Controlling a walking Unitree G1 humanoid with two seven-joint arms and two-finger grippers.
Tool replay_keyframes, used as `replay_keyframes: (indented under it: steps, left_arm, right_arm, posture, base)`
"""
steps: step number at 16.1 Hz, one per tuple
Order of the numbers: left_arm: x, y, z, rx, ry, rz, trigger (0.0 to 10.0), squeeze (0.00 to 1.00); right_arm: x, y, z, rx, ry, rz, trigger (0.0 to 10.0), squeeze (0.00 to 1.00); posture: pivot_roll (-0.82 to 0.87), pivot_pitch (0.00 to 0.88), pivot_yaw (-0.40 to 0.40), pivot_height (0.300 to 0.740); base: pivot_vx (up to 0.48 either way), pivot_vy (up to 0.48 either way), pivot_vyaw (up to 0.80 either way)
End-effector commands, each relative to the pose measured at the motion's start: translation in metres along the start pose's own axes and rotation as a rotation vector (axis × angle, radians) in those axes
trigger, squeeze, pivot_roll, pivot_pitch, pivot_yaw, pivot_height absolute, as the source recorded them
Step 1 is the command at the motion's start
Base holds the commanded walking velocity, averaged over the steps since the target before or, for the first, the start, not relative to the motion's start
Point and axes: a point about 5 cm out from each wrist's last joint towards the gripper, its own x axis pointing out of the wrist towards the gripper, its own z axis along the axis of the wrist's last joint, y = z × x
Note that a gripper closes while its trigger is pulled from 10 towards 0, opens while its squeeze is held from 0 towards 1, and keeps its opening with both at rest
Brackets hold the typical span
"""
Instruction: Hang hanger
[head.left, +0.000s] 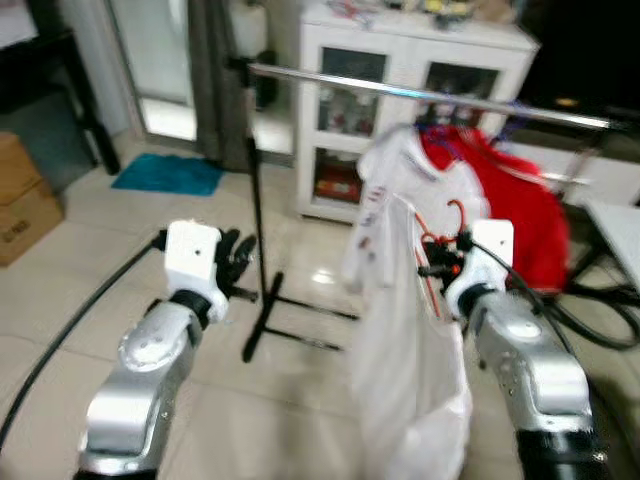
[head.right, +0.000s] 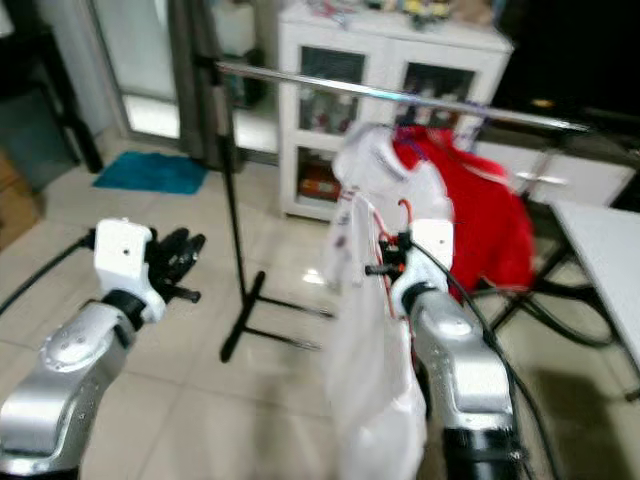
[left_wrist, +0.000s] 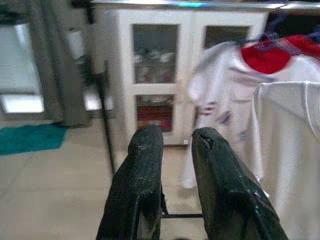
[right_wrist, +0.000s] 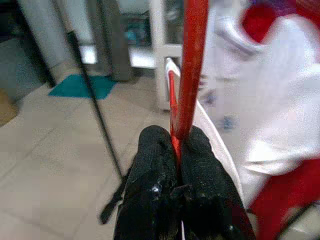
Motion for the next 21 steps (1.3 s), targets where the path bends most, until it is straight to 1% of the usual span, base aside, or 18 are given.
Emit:
replay_keyframes:
  steps: [1, 12, 16, 19, 21]
  left_arm:
    - [0.002, -0.002, 0.003, -0.002, -0.008, -0.008, 10.0, 0.0]
    - [0.002, -0.005, 0.003, 0.002, -0.005, -0.027, 10.0, 0.0]
    - [-0.001, -0.01, -0.003, 0.001, 0.012, -0.045, 10.0, 0.0]
    - [-0.001, -0.011, -0.004, 0.007, 0.013, -0.055, 10.0, 0.0]
    - [-0.001, -0.012, -0.004, 0.012, 0.012, -0.062, 10.0, 0.0]
  right_arm:
    - [0.0, 0.0, 0.01, -0.027, -0.04, 0.001, 10.0, 0.0]
    - [0.0, 0.0, 0.01, -0.022, -0.042, 0.006, 10.0, 0.0]
    - [-0.001, 0.0, 0.008, -0.041, -0.03, 0.012, 10.0, 0.0]
    - [0.0, 0.0, 0.009, -0.045, -0.035, 0.012, 10.0, 0.0]
    - [0.0, 0.003, 0.011, -0.068, -0.043, 0.019, 10.0, 0.0]
  posture:
    - [0.1, 0.0, -0.05, 0.74]
    - [0.1, 0.0, -0.048, 0.74]
    - [0.1, 0.0, -0.051, 0.74]
    - [0.1, 0.0, -0.048, 0.74]
    - [0.1, 0.0, -0.048, 0.74]
  base:
    - [0.431, 0.0, 0.0]
    - [0.432, 0.0, 0.0]
    - [0.434, 0.0, 0.0]
    - [0.433, 0.0, 0.0]
    - [0.431, 0.0, 0.0]
